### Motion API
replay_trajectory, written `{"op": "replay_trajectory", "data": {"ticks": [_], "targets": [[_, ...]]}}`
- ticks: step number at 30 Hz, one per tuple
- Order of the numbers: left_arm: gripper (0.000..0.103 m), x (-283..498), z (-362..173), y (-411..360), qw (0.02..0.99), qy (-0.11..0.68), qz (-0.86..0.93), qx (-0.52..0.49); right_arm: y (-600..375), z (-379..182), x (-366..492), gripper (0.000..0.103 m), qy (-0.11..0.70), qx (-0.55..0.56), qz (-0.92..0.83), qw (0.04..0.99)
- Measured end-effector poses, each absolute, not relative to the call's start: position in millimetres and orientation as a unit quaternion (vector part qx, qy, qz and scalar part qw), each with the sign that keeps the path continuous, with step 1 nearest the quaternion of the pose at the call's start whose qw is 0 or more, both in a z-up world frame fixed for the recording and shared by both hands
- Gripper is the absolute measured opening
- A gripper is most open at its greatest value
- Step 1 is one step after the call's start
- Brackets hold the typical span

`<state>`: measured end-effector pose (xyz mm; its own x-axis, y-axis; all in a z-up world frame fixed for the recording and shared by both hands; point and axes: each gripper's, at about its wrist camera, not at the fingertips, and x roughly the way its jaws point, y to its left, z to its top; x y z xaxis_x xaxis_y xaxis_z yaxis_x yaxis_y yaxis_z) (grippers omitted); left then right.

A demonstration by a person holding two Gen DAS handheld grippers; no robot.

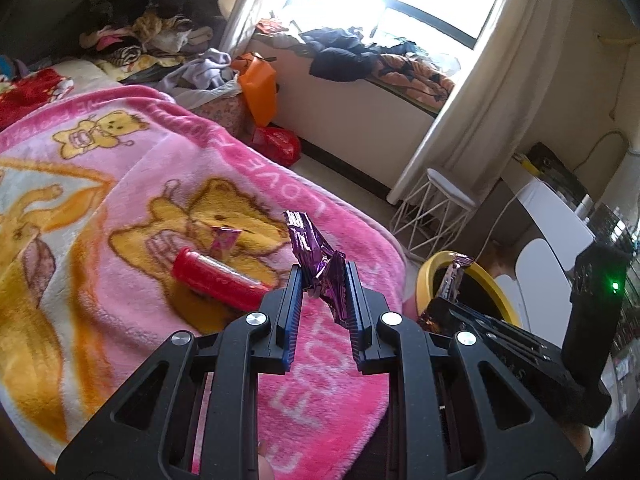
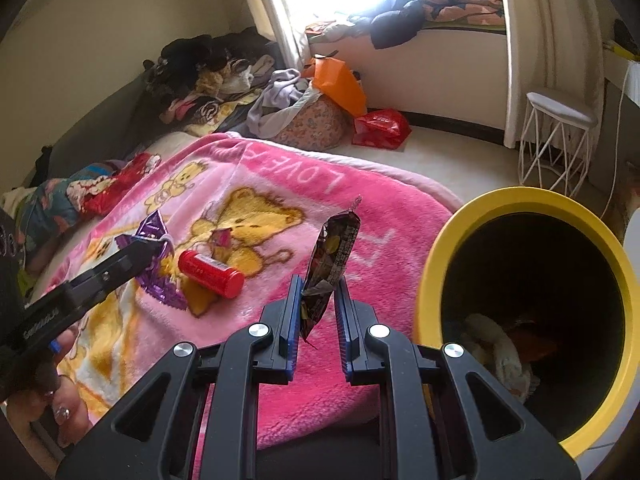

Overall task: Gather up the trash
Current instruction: 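Carry both wrappers over the yellow bin and open both tools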

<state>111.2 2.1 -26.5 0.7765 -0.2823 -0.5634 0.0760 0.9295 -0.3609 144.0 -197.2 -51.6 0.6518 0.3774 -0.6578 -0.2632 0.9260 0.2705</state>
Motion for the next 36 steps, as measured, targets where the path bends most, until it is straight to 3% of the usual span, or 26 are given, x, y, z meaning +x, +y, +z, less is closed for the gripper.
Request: {"op": "replay_trajectory", "data": {"ticks": [36], "targets": [[0.016,107,-24,-87,0.923,0.321,-0.189,-0.098,-304,-49,148,0.016,0.352,0.119,0.061,0.926]]}}
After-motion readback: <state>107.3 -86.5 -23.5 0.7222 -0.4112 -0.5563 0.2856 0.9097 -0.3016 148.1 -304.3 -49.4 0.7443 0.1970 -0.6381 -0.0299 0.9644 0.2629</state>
